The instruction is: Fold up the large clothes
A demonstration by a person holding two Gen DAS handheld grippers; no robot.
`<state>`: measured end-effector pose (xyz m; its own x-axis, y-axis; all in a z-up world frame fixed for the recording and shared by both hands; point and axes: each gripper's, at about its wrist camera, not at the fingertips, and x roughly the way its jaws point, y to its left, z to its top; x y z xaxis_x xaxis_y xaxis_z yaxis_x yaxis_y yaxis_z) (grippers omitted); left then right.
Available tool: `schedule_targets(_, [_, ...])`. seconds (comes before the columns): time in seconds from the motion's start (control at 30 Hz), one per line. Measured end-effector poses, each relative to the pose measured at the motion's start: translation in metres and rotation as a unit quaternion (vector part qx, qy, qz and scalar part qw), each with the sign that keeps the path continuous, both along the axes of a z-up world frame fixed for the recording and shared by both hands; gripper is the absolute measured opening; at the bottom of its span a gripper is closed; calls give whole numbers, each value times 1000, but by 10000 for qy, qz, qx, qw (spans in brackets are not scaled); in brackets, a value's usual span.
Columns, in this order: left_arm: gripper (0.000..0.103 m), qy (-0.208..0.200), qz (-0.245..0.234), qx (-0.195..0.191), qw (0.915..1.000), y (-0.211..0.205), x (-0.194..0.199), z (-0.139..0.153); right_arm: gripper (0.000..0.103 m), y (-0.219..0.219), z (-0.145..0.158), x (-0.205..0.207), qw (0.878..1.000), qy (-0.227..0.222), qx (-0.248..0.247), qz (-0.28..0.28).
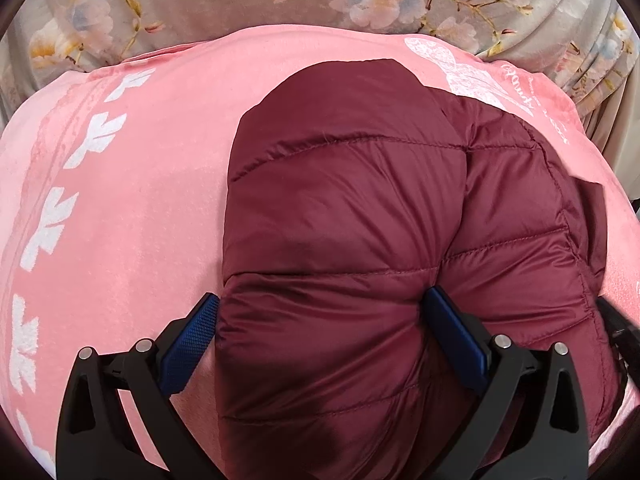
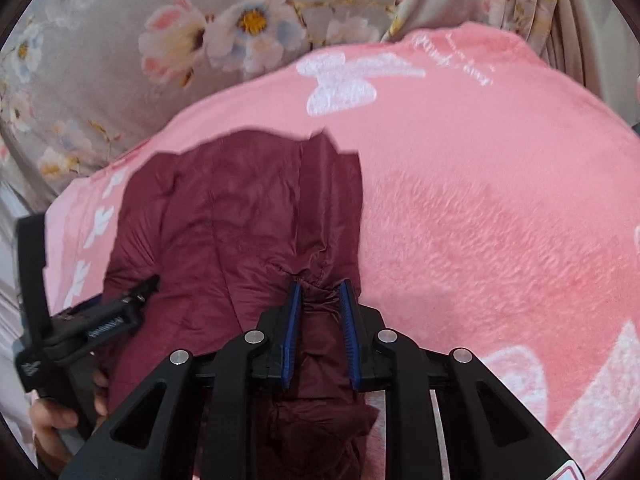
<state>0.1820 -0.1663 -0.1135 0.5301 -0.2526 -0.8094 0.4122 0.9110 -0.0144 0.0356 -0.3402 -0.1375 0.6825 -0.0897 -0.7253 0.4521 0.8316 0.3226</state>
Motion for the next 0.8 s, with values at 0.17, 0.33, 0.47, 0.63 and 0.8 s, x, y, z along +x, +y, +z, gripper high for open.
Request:
schedule_targets(0.17, [98, -15, 11, -11, 10000, 0, 0, 0, 17, 0, -10, 7, 10000, 44, -26, 43])
schedule_targets(0.33, [98, -91, 26, -18, 10000, -1, -2, -1, 16, -4, -18, 5, 9998, -88, 154, 15])
schedule_targets(0.47, [98, -85, 47, -87, 9999, 0, 0, -3, 16, -5, -20, 4, 9996, -205, 170, 5])
schedule_targets(0.63, [98, 26, 38, -235, 9997, 4, 4, -2, 22, -9, -10, -3, 9991, -253, 324, -109])
schedule_targets(0.8, [98, 689, 170, -827, 9940, 33, 10, 3, 59, -10, 3, -12, 9993, -201, 262, -155])
